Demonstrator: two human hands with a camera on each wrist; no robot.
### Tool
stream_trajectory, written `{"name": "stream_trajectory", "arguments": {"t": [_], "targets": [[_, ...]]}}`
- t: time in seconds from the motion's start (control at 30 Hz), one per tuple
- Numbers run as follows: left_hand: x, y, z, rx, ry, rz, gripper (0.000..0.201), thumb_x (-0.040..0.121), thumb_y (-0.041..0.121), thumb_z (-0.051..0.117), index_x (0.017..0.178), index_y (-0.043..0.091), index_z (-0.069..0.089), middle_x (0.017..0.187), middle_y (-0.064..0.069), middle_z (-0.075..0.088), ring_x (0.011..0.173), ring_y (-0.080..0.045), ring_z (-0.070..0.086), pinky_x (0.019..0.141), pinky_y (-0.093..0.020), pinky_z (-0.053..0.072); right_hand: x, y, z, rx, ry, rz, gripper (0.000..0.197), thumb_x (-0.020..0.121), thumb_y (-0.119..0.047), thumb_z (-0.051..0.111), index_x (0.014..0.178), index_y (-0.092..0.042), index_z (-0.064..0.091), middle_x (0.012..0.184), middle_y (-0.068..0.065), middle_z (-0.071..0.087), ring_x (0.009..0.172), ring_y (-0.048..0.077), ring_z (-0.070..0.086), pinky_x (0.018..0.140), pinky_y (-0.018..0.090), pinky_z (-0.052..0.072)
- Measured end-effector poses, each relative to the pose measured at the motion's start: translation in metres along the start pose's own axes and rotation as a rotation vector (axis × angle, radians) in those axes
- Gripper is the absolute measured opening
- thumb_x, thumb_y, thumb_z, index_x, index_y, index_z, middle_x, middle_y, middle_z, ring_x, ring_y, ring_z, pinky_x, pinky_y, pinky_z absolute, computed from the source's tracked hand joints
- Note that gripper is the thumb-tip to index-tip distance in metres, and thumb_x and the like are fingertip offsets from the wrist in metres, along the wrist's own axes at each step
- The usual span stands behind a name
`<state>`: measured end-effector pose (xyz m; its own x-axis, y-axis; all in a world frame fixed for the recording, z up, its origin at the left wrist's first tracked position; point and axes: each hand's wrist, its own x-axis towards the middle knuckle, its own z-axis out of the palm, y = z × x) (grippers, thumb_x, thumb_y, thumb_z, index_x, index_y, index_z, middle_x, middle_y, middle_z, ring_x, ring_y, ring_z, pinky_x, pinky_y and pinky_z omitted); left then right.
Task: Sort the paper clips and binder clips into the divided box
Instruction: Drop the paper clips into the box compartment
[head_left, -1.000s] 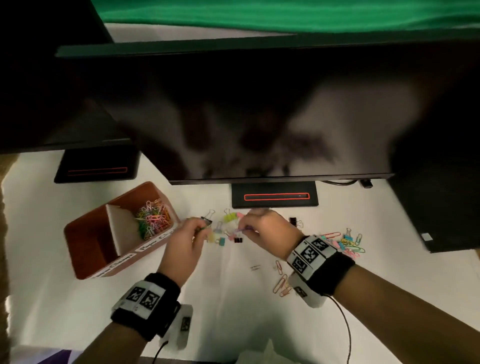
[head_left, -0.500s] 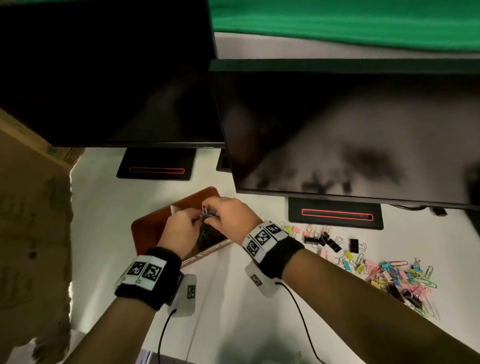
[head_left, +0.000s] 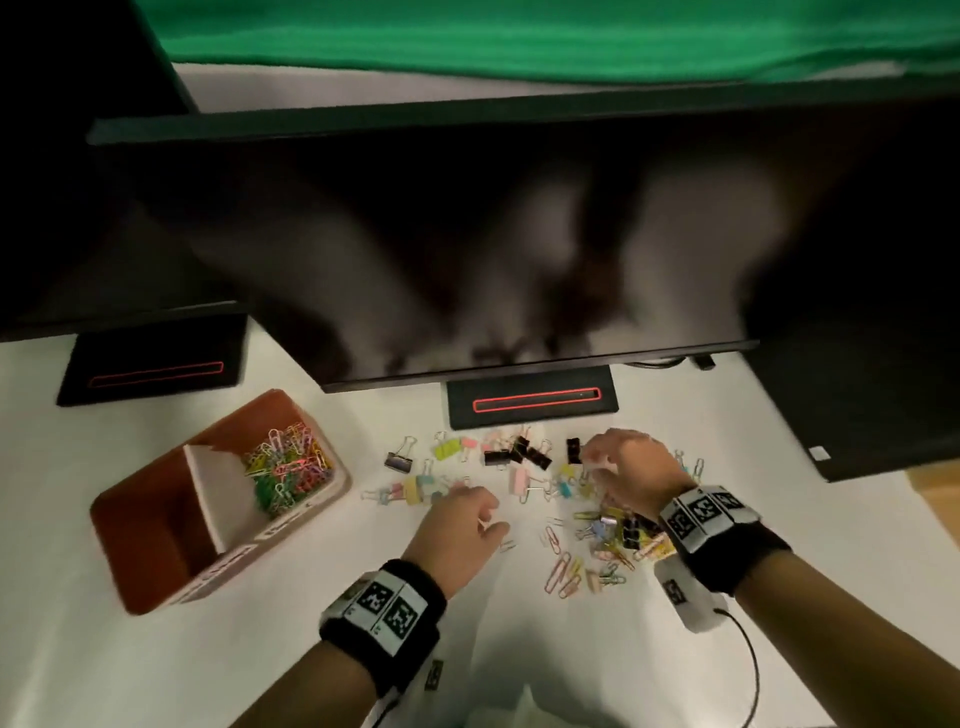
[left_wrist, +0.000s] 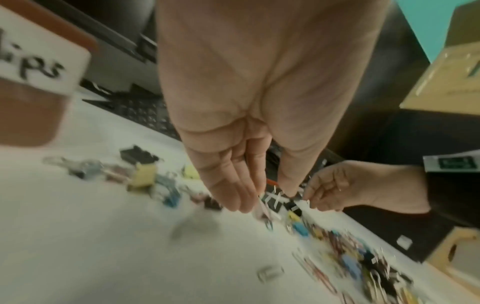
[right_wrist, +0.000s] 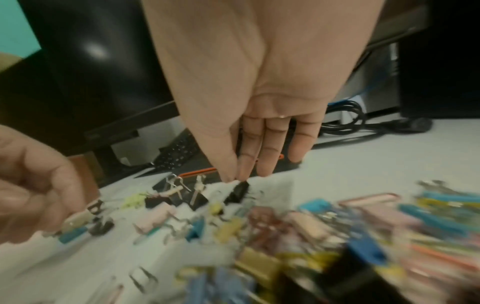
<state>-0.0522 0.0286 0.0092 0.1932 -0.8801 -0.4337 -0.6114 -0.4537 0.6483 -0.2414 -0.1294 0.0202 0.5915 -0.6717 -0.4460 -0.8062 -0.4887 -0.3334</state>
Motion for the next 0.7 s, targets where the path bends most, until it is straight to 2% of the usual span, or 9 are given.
{"name": "stream_trajectory", "arguments": {"t": [0.1, 0.23, 0.3, 0.43, 0.53, 0.7], "targets": [[0.017, 0.010, 0.026, 0.039, 0.001, -0.063, 0.037, 0.087, 0.033, 0.058, 0.118, 0.014, 0.055, 0.108, -0.003, 0.059, 0.095, -0.014, 0.057, 0.087, -0.028, 0.049, 0.001, 0.014, 0.007, 0.014, -0.084, -0.040, 0.026, 0.088, -0.019, 0.050, 0.111, -0.027, 0.061, 0.123, -0.005, 0.056, 0.111, 0.019, 0.054, 0.097, 0.038, 0.045], [0.036, 0.023, 0.044, 0.067, 0.107, -0.116, 0.038, 0.086, 0.031, 0.060, 0.117, 0.011, 0.054, 0.118, -0.004, 0.050, 0.105, -0.019, 0.054, 0.093, -0.033, 0.048, 0.015, 0.018, 0.014, 0.024, -0.105, -0.122, 0.025, 0.087, -0.016, 0.055, 0.109, -0.024, 0.063, 0.122, -0.003, 0.054, 0.110, 0.019, 0.053, 0.095, 0.034, 0.046], [0.045, 0.028, 0.048, 0.066, 0.156, -0.141, 0.034, 0.084, 0.029, 0.062, 0.114, 0.013, 0.055, 0.119, -0.005, 0.048, 0.104, -0.021, 0.055, 0.093, -0.036, 0.049, 0.024, 0.018, 0.014, -0.011, -0.121, -0.154, 0.023, 0.089, -0.017, 0.056, 0.109, -0.021, 0.065, 0.121, 0.000, 0.054, 0.109, 0.021, 0.054, 0.093, 0.031, 0.046], [0.055, 0.032, 0.052, 0.081, 0.209, -0.145, 0.022, 0.083, 0.023, 0.065, 0.102, 0.013, 0.059, 0.111, -0.005, 0.052, 0.096, -0.023, 0.056, 0.089, -0.036, 0.050, 0.033, 0.023, 0.012, -0.024, -0.169, -0.206, 0.020, 0.090, -0.016, 0.053, 0.104, -0.019, 0.067, 0.116, 0.003, 0.056, 0.102, 0.022, 0.056, 0.085, 0.028, 0.046], [0.055, 0.033, 0.053, 0.075, 0.218, -0.146, 0.016, 0.083, 0.019, 0.065, 0.097, 0.013, 0.058, 0.103, -0.004, 0.053, 0.090, -0.022, 0.056, 0.086, -0.034, 0.049, 0.033, 0.029, 0.014, -0.042, -0.152, -0.234, 0.019, 0.090, -0.018, 0.054, 0.103, -0.017, 0.068, 0.116, 0.004, 0.053, 0.104, 0.023, 0.054, 0.090, 0.031, 0.047], [0.053, 0.027, 0.055, 0.047, 0.243, -0.128, 0.014, 0.086, 0.012, 0.059, 0.099, 0.015, 0.055, 0.090, -0.001, 0.056, 0.084, -0.016, 0.055, 0.074, -0.025, 0.045, 0.033, 0.040, 0.016, 0.031, -0.099, -0.211, 0.015, 0.090, -0.021, 0.057, 0.098, -0.013, 0.067, 0.118, 0.003, 0.045, 0.100, 0.019, 0.055, 0.094, 0.032, 0.047]]}}
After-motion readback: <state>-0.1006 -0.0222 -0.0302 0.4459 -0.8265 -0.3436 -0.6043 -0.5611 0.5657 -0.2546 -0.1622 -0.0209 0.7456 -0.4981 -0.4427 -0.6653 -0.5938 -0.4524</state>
